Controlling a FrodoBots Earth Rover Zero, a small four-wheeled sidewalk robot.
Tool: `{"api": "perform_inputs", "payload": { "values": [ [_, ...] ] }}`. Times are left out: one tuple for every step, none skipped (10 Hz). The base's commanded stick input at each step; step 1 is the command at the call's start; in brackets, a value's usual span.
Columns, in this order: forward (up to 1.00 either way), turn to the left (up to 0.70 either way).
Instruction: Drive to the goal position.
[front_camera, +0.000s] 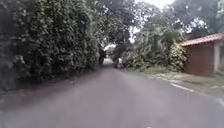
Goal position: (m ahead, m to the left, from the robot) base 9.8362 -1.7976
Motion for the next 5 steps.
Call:
{"api": "perform_inputs", "payload": {
  "values": [
    [0.7, 0.0],
    [0.7, 0.0],
    [0.7, -0.13],
    [0.7, -0.29],
    [0.7, -0.35]
  ]
}}
